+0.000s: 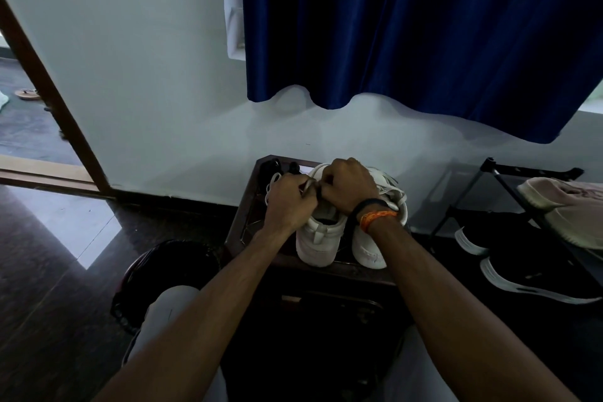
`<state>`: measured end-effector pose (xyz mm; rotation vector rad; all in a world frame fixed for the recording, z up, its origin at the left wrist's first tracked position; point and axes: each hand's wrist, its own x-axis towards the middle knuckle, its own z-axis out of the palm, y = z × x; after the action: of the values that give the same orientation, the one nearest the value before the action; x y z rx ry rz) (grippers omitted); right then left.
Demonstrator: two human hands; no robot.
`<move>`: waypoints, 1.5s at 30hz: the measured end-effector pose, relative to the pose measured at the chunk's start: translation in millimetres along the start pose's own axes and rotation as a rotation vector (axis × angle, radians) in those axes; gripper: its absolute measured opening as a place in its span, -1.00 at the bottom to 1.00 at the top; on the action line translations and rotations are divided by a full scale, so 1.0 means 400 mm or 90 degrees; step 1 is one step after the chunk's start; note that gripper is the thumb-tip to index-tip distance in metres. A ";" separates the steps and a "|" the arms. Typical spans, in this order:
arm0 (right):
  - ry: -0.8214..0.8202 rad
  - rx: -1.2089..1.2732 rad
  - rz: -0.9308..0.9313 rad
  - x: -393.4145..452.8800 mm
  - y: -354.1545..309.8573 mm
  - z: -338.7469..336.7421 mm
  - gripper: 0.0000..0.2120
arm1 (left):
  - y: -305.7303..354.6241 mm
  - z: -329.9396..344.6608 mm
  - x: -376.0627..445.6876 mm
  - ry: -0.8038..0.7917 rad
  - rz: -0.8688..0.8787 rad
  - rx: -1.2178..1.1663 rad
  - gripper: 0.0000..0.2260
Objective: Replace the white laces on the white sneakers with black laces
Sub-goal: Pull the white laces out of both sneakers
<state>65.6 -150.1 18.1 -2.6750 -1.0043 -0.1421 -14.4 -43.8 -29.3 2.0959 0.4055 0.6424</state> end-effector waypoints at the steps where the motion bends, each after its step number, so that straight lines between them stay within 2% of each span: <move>1: 0.021 0.014 0.012 0.002 0.006 -0.008 -0.81 | -0.002 0.001 0.001 0.006 -0.013 -0.010 -0.73; 3: 0.044 0.005 0.032 0.010 0.025 -0.031 -0.81 | -0.006 0.004 0.003 0.020 -0.052 -0.027 -0.74; 6: 0.016 0.017 0.023 0.021 0.055 -0.053 -0.83 | -0.003 0.006 -0.001 0.012 -0.100 -0.062 -0.82; 10: -0.048 0.042 -0.047 0.016 0.034 -0.036 -0.83 | 0.008 -0.001 0.005 0.020 -0.183 -0.207 -0.89; 13: -0.050 0.009 -0.049 0.019 0.017 -0.015 -0.83 | 0.006 -0.009 0.014 -0.003 -0.231 -0.289 -0.93; 16: -0.045 -0.001 -0.047 0.019 0.012 -0.009 -0.83 | 0.001 -0.018 0.019 -0.004 -0.231 -0.254 -0.96; 19: -0.053 -0.008 -0.057 0.016 0.015 -0.016 -0.84 | 0.006 -0.020 0.019 0.033 -0.226 -0.201 -0.91; 22: 0.005 0.032 -0.024 0.013 0.040 -0.046 -0.87 | 0.007 -0.020 0.022 0.054 -0.234 -0.191 -0.86; 26: 0.208 0.143 0.138 0.012 0.099 -0.119 -0.85 | 0.004 -0.026 0.034 0.005 -0.250 -0.190 -0.87; 29: 0.292 0.181 0.264 0.015 0.153 -0.176 -0.87 | 0.008 -0.031 0.042 -0.025 -0.215 -0.169 -0.96; 30: 0.291 0.197 0.289 0.014 0.169 -0.187 -0.87 | 0.013 -0.033 0.045 -0.037 -0.186 -0.148 -0.98; 34: 0.227 0.249 0.342 0.005 0.210 -0.171 -0.84 | 0.026 -0.037 0.078 -0.141 -0.028 0.012 -0.81; 36: 0.171 0.272 0.342 0.002 0.212 -0.149 -0.92 | 0.034 -0.035 0.107 -0.198 0.027 0.112 -0.72; 38: 0.113 0.270 0.332 -0.001 0.203 -0.132 -0.79 | 0.048 -0.030 0.130 -0.250 0.070 0.221 -0.69; 40: 0.107 0.215 0.301 -0.008 0.186 -0.124 -0.71 | 0.061 -0.019 0.149 -0.291 0.124 0.319 -0.71; 43: 0.144 0.188 0.246 -0.020 0.160 -0.126 -0.84 | 0.073 -0.005 0.168 -0.294 0.172 0.362 -0.81; 45: 0.128 0.208 0.206 -0.028 0.141 -0.127 -0.92 | 0.080 0.004 0.177 -0.275 0.209 0.388 -0.87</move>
<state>94.6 -212.5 51.9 -2.4220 -0.4772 -0.1595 45.5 -27.1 17.3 2.8367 -0.0026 0.2357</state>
